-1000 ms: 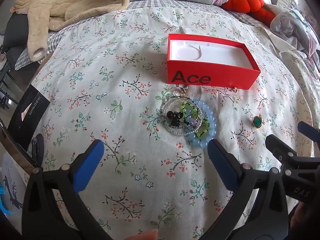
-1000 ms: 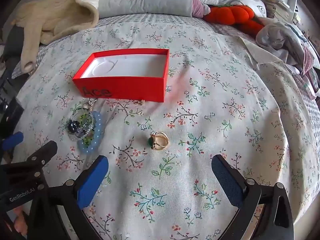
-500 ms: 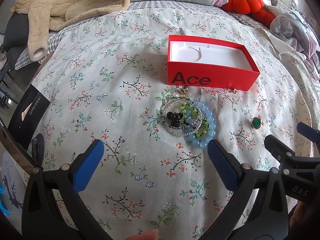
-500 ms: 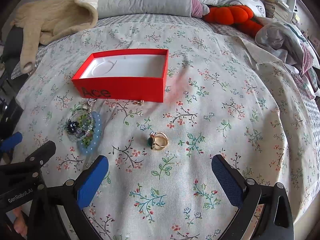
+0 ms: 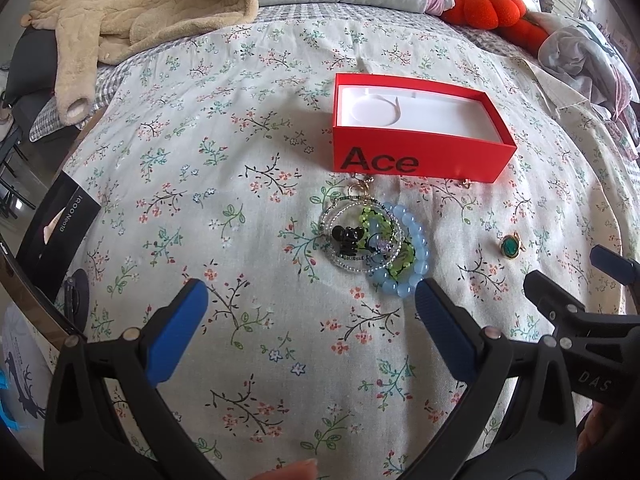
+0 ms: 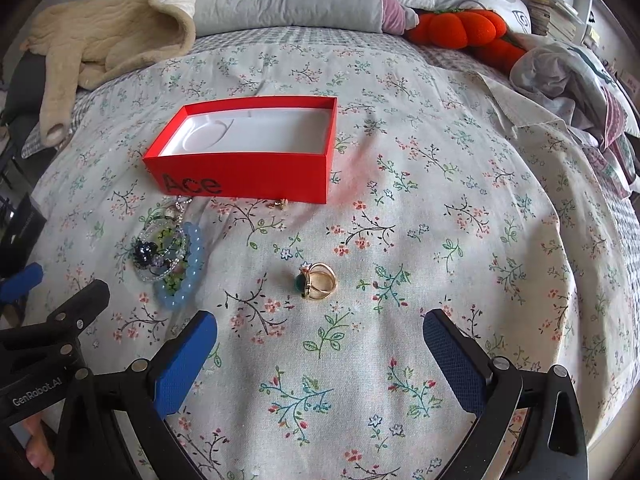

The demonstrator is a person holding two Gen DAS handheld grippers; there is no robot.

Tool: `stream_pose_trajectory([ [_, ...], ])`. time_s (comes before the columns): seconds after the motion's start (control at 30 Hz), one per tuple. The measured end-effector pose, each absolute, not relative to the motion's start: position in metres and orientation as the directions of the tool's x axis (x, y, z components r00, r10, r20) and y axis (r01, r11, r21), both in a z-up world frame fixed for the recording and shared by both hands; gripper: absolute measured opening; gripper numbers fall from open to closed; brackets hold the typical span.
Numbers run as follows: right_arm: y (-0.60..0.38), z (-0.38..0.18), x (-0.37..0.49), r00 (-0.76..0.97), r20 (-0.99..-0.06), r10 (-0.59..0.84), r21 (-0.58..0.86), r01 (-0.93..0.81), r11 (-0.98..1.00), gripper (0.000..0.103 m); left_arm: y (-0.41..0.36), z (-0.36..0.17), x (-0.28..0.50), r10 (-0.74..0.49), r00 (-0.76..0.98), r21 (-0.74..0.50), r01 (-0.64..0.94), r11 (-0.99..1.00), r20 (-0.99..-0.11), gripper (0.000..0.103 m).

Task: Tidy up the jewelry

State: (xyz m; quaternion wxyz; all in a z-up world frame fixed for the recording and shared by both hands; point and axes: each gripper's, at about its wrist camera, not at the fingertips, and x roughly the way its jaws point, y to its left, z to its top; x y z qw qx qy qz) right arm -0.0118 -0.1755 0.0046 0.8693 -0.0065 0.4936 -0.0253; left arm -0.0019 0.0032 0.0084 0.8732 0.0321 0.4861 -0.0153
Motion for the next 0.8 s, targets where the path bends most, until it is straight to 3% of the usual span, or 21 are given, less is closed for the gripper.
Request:
stream_pose_trajectory([
  [0.8,-0.1748,0.0034,-0.0109,0.532,-0.845,-0.059,-0.047,0.036,0.998,0.103,0.0061,0.0101,-0.0025,0.001,0.533,0.035,0.054,0.998,-0.846,0.103],
])
